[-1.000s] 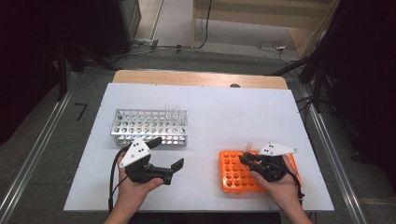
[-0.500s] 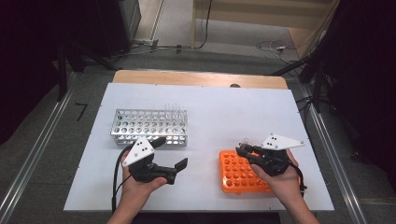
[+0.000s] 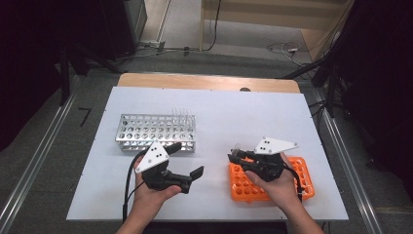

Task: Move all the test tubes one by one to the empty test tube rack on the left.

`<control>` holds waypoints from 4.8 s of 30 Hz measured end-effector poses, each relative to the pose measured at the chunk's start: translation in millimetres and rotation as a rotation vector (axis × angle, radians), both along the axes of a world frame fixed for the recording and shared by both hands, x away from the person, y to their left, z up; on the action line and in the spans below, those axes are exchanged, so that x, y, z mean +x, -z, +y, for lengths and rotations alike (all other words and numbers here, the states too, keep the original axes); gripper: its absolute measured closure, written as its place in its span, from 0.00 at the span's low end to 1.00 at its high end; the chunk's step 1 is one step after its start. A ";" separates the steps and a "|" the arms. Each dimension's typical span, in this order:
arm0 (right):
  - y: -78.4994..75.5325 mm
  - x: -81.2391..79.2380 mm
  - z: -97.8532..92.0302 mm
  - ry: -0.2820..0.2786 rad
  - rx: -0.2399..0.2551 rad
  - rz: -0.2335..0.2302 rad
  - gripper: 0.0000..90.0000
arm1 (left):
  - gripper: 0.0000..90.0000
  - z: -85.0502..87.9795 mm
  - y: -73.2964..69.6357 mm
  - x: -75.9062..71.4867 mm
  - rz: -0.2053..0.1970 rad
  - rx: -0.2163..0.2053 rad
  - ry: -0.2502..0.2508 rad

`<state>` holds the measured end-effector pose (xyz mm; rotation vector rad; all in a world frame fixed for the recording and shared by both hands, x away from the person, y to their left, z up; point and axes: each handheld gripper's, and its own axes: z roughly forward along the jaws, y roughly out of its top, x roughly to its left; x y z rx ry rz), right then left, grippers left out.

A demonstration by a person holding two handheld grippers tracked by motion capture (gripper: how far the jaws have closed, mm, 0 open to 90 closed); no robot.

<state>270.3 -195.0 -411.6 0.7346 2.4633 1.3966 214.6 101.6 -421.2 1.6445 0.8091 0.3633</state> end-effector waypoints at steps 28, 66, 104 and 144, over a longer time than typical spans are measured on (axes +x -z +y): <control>18.0 -24.6 56.2 -0.153 -0.044 0.028 0.82 | 0.61 -29.7 2.6 -1.0 0.003 0.036 0.103; 12.4 -27.1 51.8 -0.159 -0.011 0.024 0.67 | 0.84 -29.6 2.9 -2.8 -0.028 0.056 0.096; 12.7 -31.4 -71.7 -0.011 0.087 0.005 0.00 | 0.84 40.4 -27.1 61.6 -0.060 0.077 -0.159; 16.9 -25.0 -122.1 0.117 0.101 0.007 0.00 | 0.84 63.9 -11.9 143.8 -0.047 0.121 -0.371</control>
